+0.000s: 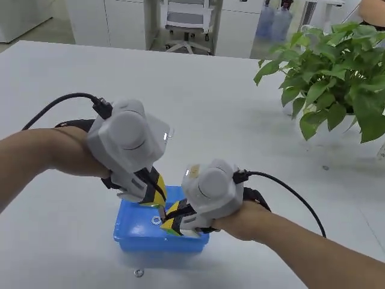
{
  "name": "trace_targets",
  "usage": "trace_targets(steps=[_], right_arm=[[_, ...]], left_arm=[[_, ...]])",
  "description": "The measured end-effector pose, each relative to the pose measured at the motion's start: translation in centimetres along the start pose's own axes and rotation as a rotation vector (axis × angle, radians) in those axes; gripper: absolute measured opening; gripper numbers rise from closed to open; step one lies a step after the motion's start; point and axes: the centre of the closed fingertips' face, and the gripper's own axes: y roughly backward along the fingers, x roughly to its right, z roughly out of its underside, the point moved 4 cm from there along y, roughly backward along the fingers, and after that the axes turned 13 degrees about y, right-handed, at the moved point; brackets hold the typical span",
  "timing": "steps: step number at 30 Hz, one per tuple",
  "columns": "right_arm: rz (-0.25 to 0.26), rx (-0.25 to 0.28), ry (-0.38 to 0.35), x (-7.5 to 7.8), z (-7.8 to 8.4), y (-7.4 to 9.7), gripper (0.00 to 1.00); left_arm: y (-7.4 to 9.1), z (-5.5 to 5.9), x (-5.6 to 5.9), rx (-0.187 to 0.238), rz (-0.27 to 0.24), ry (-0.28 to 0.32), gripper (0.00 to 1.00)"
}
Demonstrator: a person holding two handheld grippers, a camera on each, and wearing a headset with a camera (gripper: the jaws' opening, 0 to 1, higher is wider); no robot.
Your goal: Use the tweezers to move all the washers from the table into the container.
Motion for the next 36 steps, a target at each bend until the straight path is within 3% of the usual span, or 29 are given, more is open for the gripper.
trace_targets(steps=[13,36], right_arm=[[-0.015,-0.009,-0.017,0.0,0.6,-1.0,0.10],[-0.012,-0.005,-0.007,-0.1,-0.1,-0.2,0.11]], left_arm=[[-0.9,0.8,-0.6,-0.007,0.005,0.019,0.06],[0.2,0.6,-0.2,-0.012,-0.003,0.006,0.06]])
